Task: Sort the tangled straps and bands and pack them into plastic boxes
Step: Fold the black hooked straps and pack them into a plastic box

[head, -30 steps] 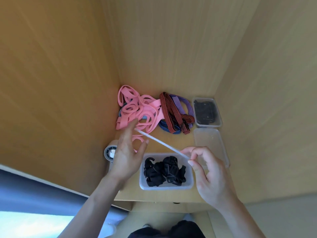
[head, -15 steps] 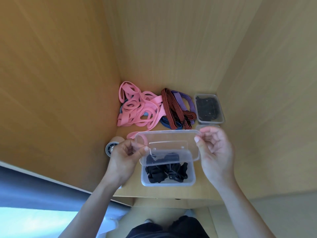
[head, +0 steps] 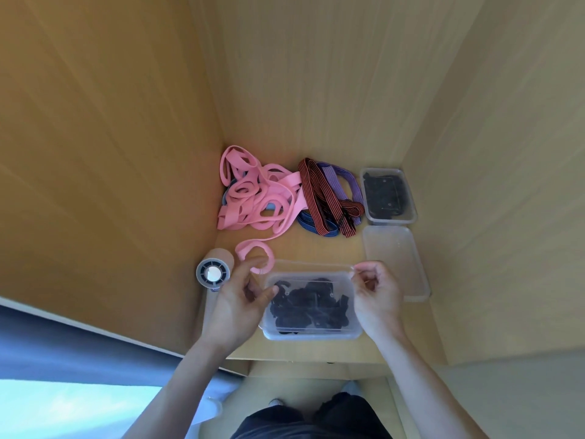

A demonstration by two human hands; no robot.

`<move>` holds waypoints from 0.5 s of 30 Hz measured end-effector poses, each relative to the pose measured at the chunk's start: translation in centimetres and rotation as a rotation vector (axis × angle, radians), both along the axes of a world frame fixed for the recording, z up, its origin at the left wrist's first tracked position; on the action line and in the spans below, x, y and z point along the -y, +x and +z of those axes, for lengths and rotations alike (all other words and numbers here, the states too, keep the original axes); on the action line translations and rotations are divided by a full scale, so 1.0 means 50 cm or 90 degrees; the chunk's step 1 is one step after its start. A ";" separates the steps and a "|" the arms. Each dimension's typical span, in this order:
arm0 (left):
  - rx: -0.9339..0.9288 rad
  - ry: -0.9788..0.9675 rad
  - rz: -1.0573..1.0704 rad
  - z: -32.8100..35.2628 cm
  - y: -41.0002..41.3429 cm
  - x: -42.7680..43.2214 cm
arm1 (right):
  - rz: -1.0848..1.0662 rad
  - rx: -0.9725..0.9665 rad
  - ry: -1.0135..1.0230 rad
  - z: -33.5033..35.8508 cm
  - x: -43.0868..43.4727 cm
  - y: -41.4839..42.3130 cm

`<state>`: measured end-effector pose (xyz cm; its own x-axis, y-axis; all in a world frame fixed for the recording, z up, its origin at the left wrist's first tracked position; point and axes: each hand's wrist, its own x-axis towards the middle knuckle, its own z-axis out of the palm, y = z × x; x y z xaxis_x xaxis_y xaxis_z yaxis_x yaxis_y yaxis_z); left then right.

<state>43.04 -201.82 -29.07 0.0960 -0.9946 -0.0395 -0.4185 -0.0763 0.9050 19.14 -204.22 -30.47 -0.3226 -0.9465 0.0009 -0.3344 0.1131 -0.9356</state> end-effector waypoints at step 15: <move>0.232 -0.021 0.015 -0.015 -0.036 -0.018 | -0.023 -0.139 0.015 -0.022 -0.023 0.024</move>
